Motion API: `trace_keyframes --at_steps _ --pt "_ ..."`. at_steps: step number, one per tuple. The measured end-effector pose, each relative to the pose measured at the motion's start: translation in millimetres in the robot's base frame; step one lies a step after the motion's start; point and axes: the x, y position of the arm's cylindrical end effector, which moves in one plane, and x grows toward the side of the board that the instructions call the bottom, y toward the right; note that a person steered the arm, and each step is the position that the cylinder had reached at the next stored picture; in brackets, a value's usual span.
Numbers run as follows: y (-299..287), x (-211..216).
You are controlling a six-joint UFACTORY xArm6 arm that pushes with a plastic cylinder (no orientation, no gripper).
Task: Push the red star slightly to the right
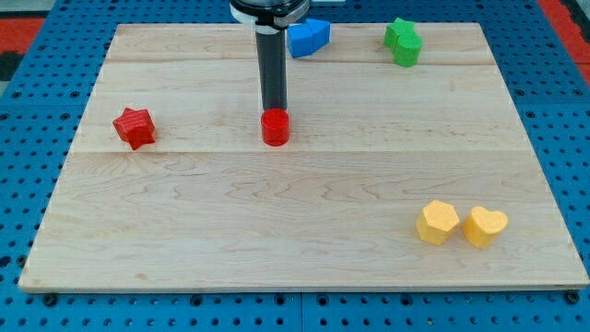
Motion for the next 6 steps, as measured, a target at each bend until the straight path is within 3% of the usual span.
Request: trace_keyframes --at_steps 2,4,5,6 --pt "-117.5 -66.7" --pt "-207.5 -4.1" --pt "-201.3 40.4" --pt "-157.3 54.5"
